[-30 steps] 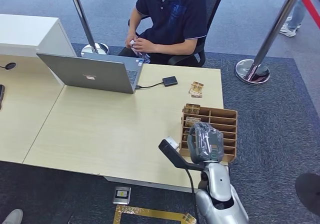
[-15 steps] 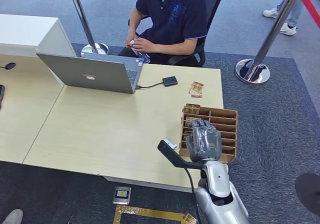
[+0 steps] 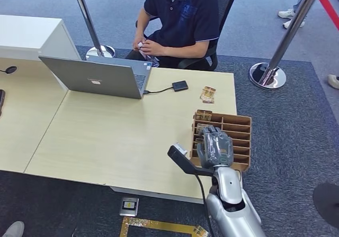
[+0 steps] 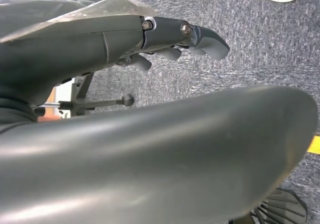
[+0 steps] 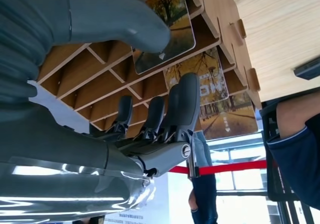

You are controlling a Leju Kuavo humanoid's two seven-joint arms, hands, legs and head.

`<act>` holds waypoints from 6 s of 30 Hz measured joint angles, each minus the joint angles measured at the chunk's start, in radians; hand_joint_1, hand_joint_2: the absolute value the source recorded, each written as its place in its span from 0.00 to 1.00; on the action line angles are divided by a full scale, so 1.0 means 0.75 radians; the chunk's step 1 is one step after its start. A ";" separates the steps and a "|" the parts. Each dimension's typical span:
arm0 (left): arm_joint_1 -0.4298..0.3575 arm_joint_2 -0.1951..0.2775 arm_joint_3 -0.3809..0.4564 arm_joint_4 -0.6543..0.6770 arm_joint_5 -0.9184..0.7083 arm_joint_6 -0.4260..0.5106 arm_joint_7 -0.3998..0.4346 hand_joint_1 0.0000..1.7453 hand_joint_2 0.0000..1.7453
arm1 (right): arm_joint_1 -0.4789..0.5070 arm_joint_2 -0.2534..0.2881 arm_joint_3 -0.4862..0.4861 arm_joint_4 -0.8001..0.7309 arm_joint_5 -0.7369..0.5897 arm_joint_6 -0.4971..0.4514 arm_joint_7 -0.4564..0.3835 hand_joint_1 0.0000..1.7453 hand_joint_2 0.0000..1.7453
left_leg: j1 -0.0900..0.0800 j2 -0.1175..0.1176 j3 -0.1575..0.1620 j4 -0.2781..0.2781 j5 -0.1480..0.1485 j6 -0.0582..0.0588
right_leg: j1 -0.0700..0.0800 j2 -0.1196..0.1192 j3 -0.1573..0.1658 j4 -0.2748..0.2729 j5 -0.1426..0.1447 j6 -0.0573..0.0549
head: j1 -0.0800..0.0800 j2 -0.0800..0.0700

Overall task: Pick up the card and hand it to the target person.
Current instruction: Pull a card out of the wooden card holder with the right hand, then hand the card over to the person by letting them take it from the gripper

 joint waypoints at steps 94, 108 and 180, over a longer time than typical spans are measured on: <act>-0.013 -0.002 -0.014 0.006 -0.080 0.002 -0.038 0.00 0.00 | -0.781 0.143 0.049 0.550 -0.112 -0.245 -0.234 1.00 1.00 | 0.000 0.002 0.001 0.000 -0.001 -0.001 | 0.000 0.000 -0.001 0.001 -0.002 -0.001 | 0.000 0.000; -0.015 -0.002 -0.017 0.007 -0.061 -0.001 -0.020 0.00 0.00 | -0.756 0.124 0.034 0.557 -0.113 -0.247 -0.244 0.00 1.00 | 0.000 0.002 0.000 0.000 -0.001 -0.001 | 0.000 0.000 -0.001 0.002 -0.002 -0.001 | 0.000 0.000; 0.000 0.000 0.032 0.007 -0.013 0.026 0.044 0.00 1.00 | 0.233 0.067 -1.929 0.903 -0.403 0.325 0.135 0.00 0.75 | 0.000 -0.001 0.021 -0.003 -0.020 0.001 | 0.000 0.000 0.020 -0.001 -0.022 -0.001 | 0.000 0.000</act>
